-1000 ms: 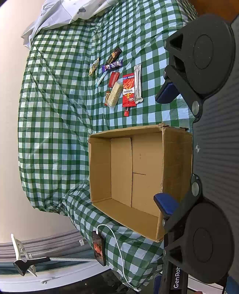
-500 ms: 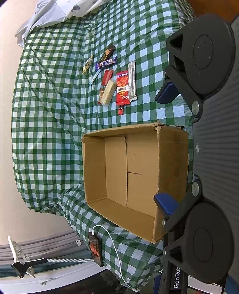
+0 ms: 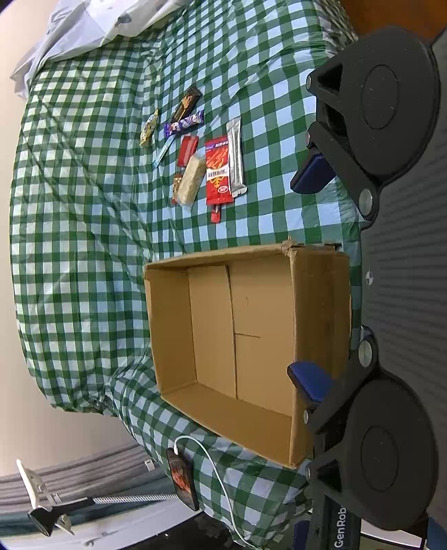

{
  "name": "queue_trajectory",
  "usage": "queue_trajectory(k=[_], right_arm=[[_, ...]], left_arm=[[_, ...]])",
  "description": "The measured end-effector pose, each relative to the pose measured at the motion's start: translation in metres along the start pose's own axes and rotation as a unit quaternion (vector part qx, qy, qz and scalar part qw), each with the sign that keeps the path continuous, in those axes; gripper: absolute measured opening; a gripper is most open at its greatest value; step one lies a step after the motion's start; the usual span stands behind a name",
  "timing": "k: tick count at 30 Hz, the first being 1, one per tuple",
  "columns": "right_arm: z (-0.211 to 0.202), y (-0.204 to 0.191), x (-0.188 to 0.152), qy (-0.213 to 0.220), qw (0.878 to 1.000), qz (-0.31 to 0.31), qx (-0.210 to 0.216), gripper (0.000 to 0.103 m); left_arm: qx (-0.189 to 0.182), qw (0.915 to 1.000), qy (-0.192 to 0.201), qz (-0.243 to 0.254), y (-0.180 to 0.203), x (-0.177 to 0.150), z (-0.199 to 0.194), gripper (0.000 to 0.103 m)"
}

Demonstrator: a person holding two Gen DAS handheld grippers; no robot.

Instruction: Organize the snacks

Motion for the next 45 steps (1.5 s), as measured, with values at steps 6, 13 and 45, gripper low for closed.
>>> queue_trajectory(k=[6, 13, 45], right_arm=[[0.006, 0.020, -0.002, 0.003, 1.000, 0.022, -0.014, 0.103], [0.019, 0.050, 0.001, 0.018, 0.999, 0.033, -0.034, 0.103], [0.315, 0.237, 0.035, -0.108, 0.959, 0.164, -0.207, 0.103]], left_arm=[[0.005, 0.9998, -0.010, 0.014, 0.009, 0.001, 0.006, 0.103], [0.007, 0.9992, -0.029, 0.026, 0.022, 0.009, 0.018, 0.103], [0.032, 0.9892, -0.094, 0.108, 0.122, 0.076, 0.096, 0.103]])
Point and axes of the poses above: each gripper's, at about its wrist camera, not at the fingertips, and z roughly the way its jaws point, y to its right, x to its top, the point moved 4 cm from there along z, roughly the way its jaws point, and after that the axes turned 7 degrees about y, right-handed, at the moved point
